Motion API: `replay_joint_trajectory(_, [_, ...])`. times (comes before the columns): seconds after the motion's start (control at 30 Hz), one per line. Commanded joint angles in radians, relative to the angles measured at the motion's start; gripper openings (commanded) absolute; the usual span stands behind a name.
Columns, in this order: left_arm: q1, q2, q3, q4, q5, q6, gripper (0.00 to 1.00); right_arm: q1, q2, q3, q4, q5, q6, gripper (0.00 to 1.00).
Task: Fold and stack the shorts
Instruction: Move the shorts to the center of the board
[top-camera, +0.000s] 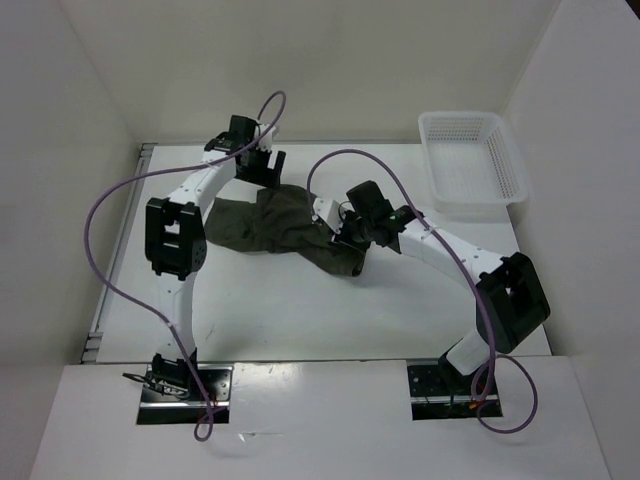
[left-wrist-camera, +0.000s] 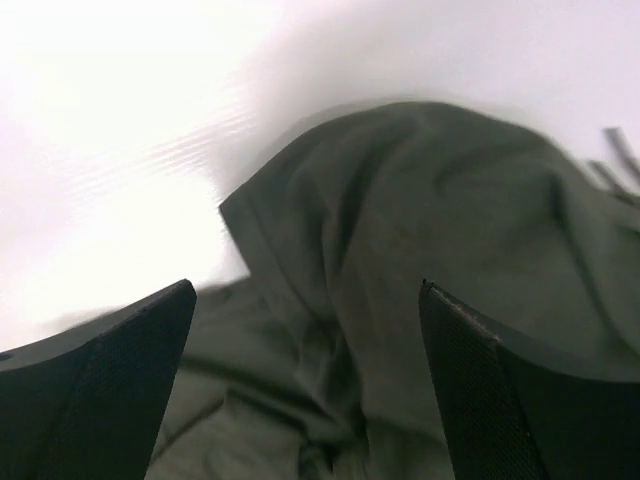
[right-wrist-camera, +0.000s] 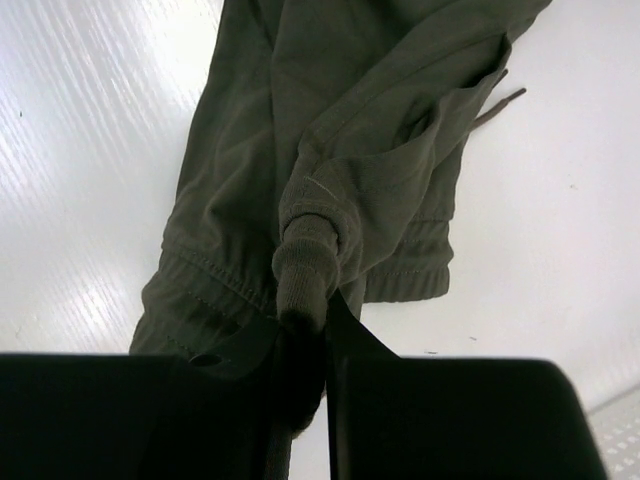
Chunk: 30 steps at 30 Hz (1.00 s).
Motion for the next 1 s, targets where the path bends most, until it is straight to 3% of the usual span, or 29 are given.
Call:
replay_joint_trajectory(0.0, [-0.005, 0.116, 0.076, -0.013, -0.031, 0.004, 0.99, -0.001, -0.051, -0.021, 0.018, 0.013, -0.014, 0.0])
replay_joint_trajectory(0.4, [-0.014, 0.29, 0.148, 0.041, -0.1, 0.004, 0.99, -0.001, -0.04, -0.041, 0.007, -0.045, 0.047, 0.0])
replay_joint_trajectory(0.5, [-0.014, 0.313, 0.148, 0.041, -0.031, 0.004, 0.72, -0.001, -0.04, -0.051, 0.007, -0.045, 0.047, 0.0])
replay_joint_trajectory(0.6, [-0.023, 0.322, 0.138, 0.021, -0.02, 0.004, 0.25, -0.012, -0.031, -0.051, 0.029, -0.045, 0.047, 0.0])
replay_joint_trajectory(0.73, [-0.023, 0.332, 0.138, 0.016, -0.031, 0.004, 0.0, -0.044, -0.019, -0.018, 0.049, -0.036, 0.047, 0.0])
replay_joint_trajectory(0.87, [0.016, 0.26, 0.179, 0.016, -0.057, 0.004, 0.0, -0.116, 0.029, 0.145, 0.113, -0.036, 0.119, 0.0])
replay_joint_trajectory(0.97, [0.052, 0.189, 0.31, 0.025, -0.17, 0.004, 0.0, -0.199, 0.085, 0.317, 0.223, 0.004, 0.238, 0.0])
